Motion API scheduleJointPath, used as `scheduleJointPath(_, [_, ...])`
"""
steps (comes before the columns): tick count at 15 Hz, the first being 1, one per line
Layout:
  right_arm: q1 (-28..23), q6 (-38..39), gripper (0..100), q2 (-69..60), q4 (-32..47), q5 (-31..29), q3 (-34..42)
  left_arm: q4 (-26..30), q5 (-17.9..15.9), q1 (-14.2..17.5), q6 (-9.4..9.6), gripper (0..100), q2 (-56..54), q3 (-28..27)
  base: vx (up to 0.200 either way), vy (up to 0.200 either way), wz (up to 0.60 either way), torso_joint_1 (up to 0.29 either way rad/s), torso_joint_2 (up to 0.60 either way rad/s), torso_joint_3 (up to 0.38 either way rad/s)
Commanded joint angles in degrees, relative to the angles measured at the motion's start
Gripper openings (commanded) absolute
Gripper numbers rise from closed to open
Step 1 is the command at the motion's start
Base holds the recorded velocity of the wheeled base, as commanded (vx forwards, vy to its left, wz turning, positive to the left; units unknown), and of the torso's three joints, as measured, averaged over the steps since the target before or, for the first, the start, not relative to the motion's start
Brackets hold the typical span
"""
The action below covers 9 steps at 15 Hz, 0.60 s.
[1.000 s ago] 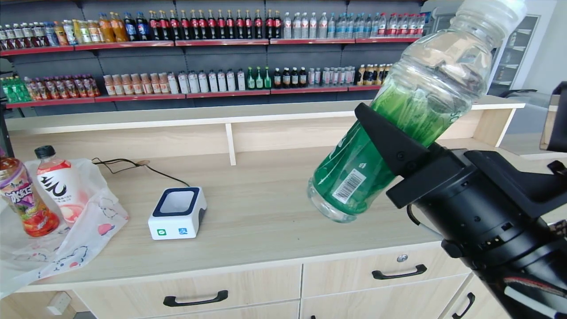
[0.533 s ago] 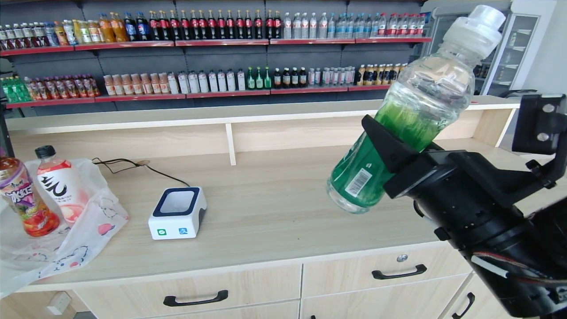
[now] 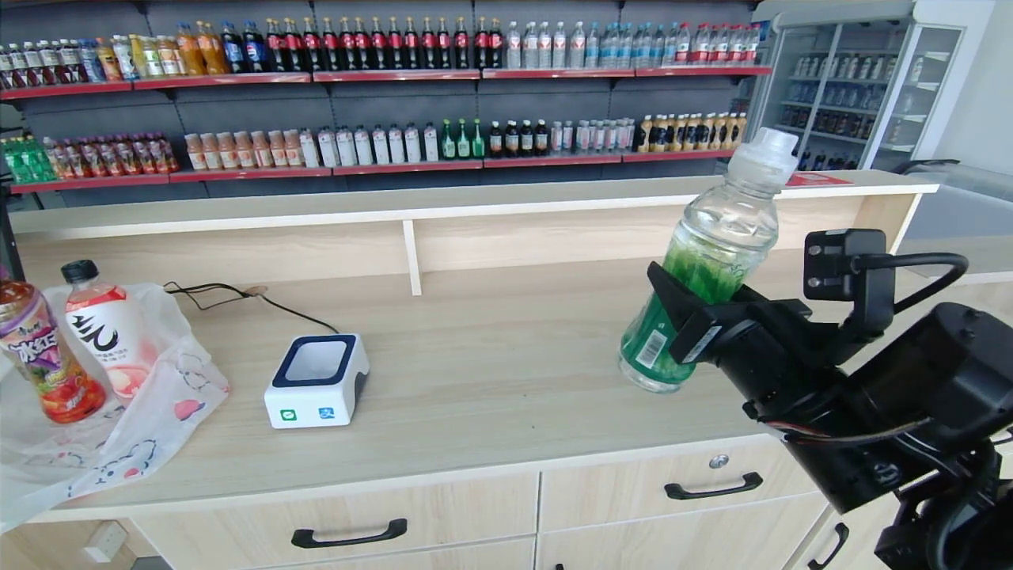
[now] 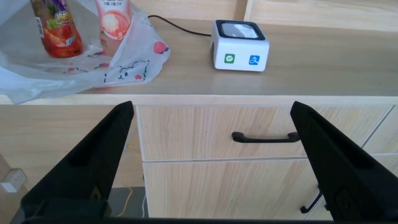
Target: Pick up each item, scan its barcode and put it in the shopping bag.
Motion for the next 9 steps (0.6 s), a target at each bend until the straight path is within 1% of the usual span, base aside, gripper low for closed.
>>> scheduleJointPath(1, [-2.27,-0.04,0,1.49,-0.14,-0.12,-0.23,-0.01,0.01,0.00,-0.03,100,-0.02,0.00,0.000,0.000,0.00,0.000,0.00,0.000])
scheduleJointPath(2, [-3.33,-0.31,0,1.67,-0.14,-0.21,0.12,-0.01,0.01,0.00,-0.03,100,-0.02,0.00,0.000,0.000,0.00,0.000,0.00,0.000])
scheduleJointPath(4, [-3.33,-0.40,0,1.76,-0.14,-0.30,0.39,-0.01,0.01,0.00,-0.03,100,-0.02,0.00,0.000,0.000,0.00,0.000,0.00,0.000])
scheduleJointPath(9, [-3.07,-0.48,0,1.67,-0.14,-0.39,1.18,-0.01,0.01,0.00,-0.12,100,-0.02,0.00,0.000,0.200,0.00,0.004,0.00,0.000])
